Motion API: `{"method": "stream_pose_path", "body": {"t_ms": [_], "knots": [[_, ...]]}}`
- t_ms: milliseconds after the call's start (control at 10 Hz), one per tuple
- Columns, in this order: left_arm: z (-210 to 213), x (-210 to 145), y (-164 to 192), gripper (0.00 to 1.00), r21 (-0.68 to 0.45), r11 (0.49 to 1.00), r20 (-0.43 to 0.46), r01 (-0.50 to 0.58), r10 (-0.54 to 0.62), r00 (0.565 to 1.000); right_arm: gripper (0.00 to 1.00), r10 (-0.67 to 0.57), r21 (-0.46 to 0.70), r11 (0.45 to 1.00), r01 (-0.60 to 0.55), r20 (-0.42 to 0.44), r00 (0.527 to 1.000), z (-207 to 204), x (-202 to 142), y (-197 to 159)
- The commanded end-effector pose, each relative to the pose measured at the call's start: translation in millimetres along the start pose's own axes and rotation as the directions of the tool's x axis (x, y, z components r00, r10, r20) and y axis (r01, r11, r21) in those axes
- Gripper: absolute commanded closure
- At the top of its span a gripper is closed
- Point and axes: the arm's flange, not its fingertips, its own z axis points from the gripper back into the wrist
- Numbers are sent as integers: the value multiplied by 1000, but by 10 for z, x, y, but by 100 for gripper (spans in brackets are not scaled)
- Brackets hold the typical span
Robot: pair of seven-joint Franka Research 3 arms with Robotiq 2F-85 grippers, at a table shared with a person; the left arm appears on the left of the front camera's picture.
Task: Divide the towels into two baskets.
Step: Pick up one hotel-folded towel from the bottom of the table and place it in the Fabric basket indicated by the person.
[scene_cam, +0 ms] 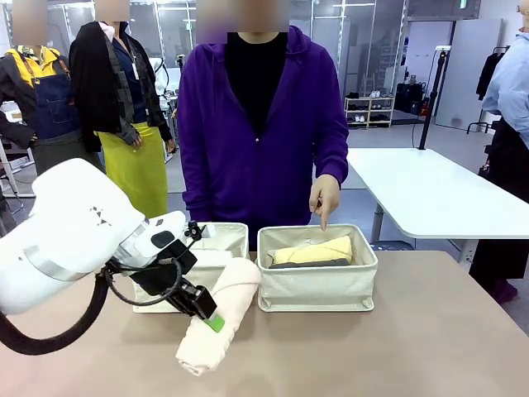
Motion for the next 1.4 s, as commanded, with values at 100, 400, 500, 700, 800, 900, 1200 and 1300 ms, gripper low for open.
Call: {"method": "stream_pose_path", "body": {"t_ms": [100,400,500,700,800,900,1200,1300], "knots": [[424,-40,-211,94,-13,918,-42,397,-398,917,0,9,10,1000,-9,7,1000,11,-18,25],[355,-5,-283,94,6,936,-69,352,-351,934,0,9,10,1000,-9,7,1000,11,-18,25],[355,-5,-283,94,6,936,-69,352,-351,934,0,9,10,1000,-9,7,1000,11,-18,25],[355,-5,-283,94,6,936,-69,352,-351,934,0,9,10,1000,-9,7,1000,11,-18,25],[389,-21,-267,67,7,931,-73,364,-362,929,0,9,10,1000,-9,7,1000,11,-18,25],[429,152,-398,67,71,836,-106,544,-535,838,0,9,10,1000,-9,7,1000,11,-18,25],[427,952,-479,67,194,595,-323,780,-711,624,0,9,10,1000,-9,7,1000,11,-18,25],[402,1247,-545,67,214,467,-375,858,-772,513,0,9,10,1000,-9,7,1000,11,-18,25]]}}
